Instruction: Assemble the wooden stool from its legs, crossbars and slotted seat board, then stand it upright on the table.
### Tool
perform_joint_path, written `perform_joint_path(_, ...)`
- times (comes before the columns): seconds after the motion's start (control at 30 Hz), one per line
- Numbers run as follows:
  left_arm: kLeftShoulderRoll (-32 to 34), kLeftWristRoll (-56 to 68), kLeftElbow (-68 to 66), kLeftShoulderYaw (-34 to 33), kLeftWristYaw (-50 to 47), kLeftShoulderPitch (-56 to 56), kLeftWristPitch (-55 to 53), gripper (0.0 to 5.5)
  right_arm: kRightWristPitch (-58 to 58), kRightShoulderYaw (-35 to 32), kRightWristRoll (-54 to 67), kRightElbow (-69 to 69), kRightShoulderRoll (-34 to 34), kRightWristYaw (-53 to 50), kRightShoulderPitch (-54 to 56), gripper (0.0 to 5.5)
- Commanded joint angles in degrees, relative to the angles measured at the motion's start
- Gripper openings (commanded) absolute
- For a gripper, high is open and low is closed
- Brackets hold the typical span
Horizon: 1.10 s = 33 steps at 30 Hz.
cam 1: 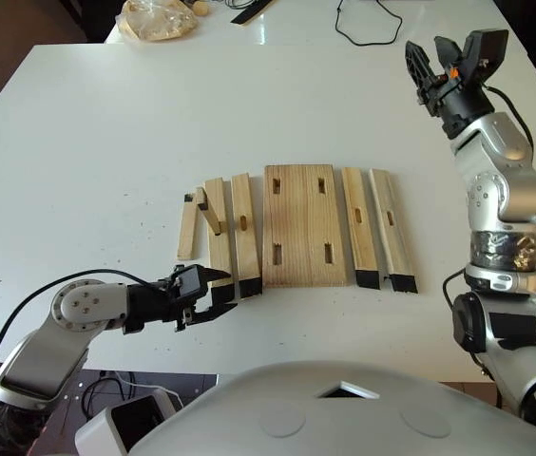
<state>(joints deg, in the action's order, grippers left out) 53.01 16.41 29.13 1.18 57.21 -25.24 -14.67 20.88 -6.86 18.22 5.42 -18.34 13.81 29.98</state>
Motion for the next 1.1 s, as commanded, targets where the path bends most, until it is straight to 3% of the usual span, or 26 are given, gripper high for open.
perform_joint_path(0.03, 1.86, 0.84, 0.56, -2.96, 0.54, 0.71, -2.31, 2.75, 0.36, 1.41, -1.36, -3.18, 0.09, 1.26, -4.52, 2.53)
perform_joint_path(0.37, 0.61, 3.95, 8.57, -11.57, -4.09, -2.16, -12.26, 2.75, 2.57, 0.53, -1.38, -11.91, -1.52, 2.73, -14.1, 2.53)
perform_joint_path(0.5, -6.23, 11.74, 13.85, -16.83, -16.27, 1.57, -29.57, 2.75, 3.63, -0.36, -1.36, -15.57, -2.54, 2.76, -17.48, 2.53)
perform_joint_path(0.63, -18.67, 19.8, 17.5, -21.37, -31.61, 5.79, -48.39, 2.75, 4.34, -0.35, -1.32, -17.42, -2.8, 2.74, -19.11, 2.53)
perform_joint_path(0.83, -27.9, 23.92, 24.72, -20.96, -41.65, 7.32, -60.89, 2.75, 5.18, 0.82, -1.39, -17.99, -3.04, 4.07, -18.43, 2.53)
perform_joint_path(1.1, -29.99, 23.49, 29.92, -20.02, -46.28, 4.63, -66.47, 3.36, 5.53, 0.68, -1.48, -18.18, -3.85, 5.87, -18.61, 2.53)
